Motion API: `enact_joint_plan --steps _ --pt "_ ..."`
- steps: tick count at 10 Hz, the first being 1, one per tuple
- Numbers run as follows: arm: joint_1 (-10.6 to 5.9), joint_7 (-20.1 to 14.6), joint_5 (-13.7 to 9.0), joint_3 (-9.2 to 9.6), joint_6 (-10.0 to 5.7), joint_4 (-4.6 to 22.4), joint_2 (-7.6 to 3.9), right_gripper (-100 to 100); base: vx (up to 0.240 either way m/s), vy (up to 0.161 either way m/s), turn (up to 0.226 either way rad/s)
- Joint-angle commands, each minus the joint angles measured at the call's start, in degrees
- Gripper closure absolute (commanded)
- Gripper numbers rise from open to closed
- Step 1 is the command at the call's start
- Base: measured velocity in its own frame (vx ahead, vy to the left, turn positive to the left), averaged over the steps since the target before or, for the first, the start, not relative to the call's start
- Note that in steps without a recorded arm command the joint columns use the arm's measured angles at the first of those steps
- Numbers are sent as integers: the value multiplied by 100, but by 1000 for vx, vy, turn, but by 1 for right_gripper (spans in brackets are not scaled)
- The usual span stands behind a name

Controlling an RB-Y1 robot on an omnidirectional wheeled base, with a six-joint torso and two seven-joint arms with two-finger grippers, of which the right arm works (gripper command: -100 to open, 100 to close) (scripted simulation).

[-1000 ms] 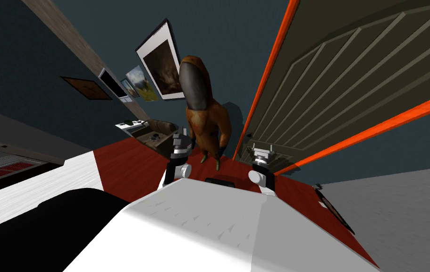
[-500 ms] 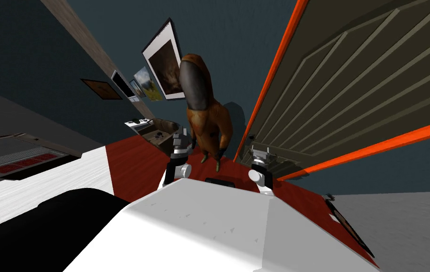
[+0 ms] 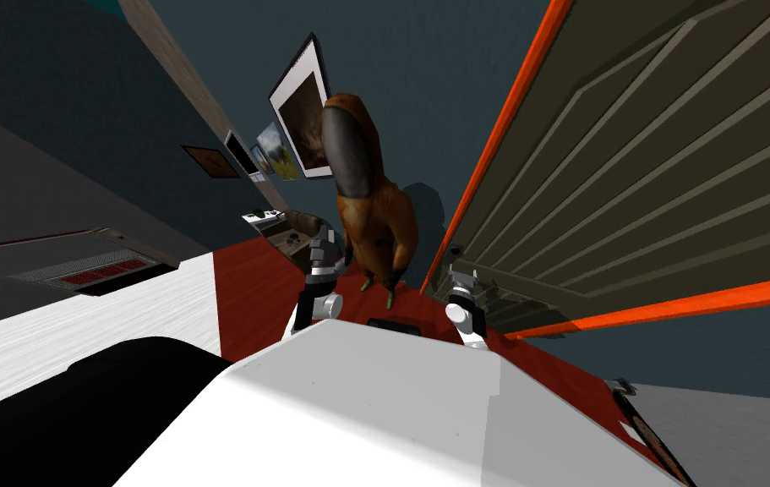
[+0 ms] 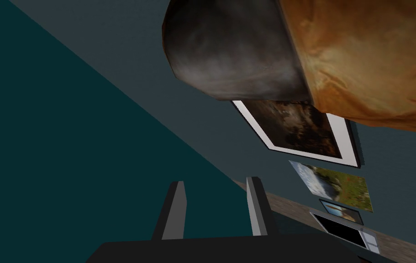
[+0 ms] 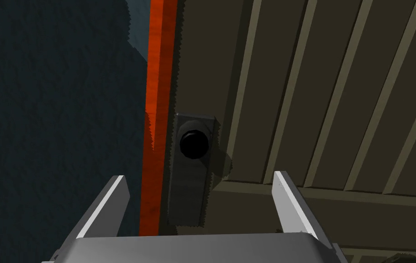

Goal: Pull the door open

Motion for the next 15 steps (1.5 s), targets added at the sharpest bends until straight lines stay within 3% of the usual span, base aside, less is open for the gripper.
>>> enact_joint_plan --steps 1,7,8,9,10,13,15 --pt "-99 -137 -237 49 -11 249 -35 -100 63 -88 101" --pt "-309 -485 -963 127 37 820 -162 -100 63 -76 94" --pt "-333 -525 -1047 136 43 886 -176 -100 79 -76 77" --pt "-329 -517 -966 144 18 873 -168 -100 33 -37 19" --pt "-310 -708 -982 78 28 956 -319 -100 105 -14 75" --pt "-280 -919 -990 -6 46 1040 -501 -100 129 -10 58" --pt "-245 -1162 -999 -104 66 1137 -709 -100 134 -11 86"
